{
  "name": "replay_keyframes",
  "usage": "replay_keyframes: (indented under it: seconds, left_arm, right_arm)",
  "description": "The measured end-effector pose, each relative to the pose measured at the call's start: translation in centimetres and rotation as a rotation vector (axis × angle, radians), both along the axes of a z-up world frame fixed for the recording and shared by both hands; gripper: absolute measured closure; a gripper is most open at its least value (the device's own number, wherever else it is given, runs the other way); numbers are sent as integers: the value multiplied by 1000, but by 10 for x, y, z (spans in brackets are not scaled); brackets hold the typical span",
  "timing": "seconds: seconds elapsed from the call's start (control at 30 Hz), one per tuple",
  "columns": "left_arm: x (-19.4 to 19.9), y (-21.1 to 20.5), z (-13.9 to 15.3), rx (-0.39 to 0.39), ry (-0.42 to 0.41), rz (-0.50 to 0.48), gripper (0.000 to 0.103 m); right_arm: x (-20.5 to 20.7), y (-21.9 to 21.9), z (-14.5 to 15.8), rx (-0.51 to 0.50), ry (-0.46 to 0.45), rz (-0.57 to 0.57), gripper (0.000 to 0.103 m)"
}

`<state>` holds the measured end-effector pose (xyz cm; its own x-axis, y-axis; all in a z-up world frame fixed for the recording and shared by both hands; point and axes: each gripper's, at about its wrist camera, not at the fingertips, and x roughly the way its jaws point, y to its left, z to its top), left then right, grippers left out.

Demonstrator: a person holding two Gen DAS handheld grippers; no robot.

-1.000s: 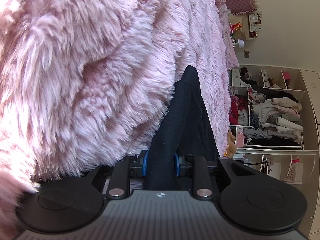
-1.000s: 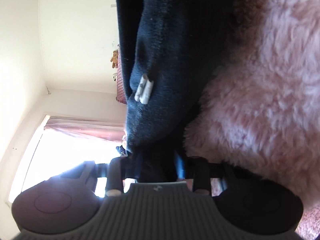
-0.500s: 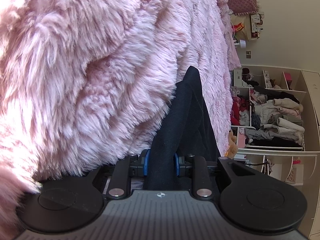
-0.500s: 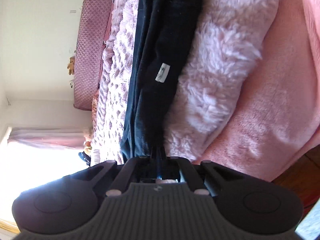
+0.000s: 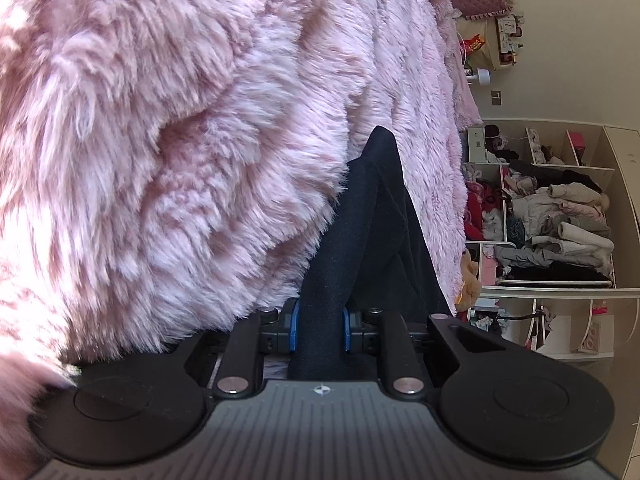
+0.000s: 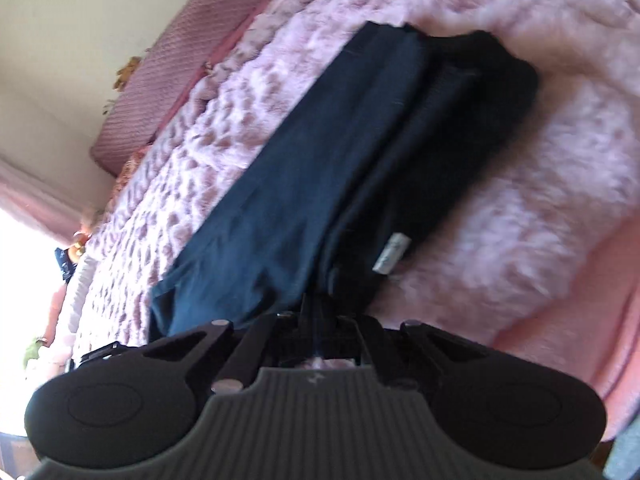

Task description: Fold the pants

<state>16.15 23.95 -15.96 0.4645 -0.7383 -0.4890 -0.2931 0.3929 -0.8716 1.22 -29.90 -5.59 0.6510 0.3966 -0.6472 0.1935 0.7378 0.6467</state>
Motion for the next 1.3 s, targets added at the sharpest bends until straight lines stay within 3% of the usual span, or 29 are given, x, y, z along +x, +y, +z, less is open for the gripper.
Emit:
replay_keyframes:
  seconds: [0.1,0.2,0.37,0.47,0.5,0.6,0.77,0.83,0.97,1.1,1.3]
  left_arm:
    - [0,-3,7,19,-2,9,89]
    - [-6,-9,27,74,-22,20,91]
    - [-17,-26,81,124,-126,33,91]
    - [-21,-45,110,159,-161,44,91]
    - [-21,-55,120,160,-174,47,91]
    - [-25,-86,147,189,-240,58,91]
    - [-22,-144,182,226,-304,55,91]
    - [-17,-174,193,263,-305,53,91]
    - [-14,-226,206,361,-256,99,91]
    - [-9,-272,210,477,-230,86,91]
    - [4,-342,205,604,-208,5,90]
  right_arm:
    - [-23,-23,15,-105,-43,-90,103]
    - [-30,-41,33,-57,-164,-109,103]
    - [-10,-22,68,-301,-284,-26,103]
    - [7,-6,74,-401,-376,5,103]
    - [18,3,72,-445,-381,34,102]
    - [36,7,54,-562,-260,61,103]
    - [22,-44,49,-522,-249,-146,103]
    - [12,-60,52,-532,-260,-249,78]
    - [-7,-99,52,-357,-285,-397,78]
    - [-10,-113,52,-296,-308,-437,78]
    - [-1,-116,47,-254,-303,-402,78]
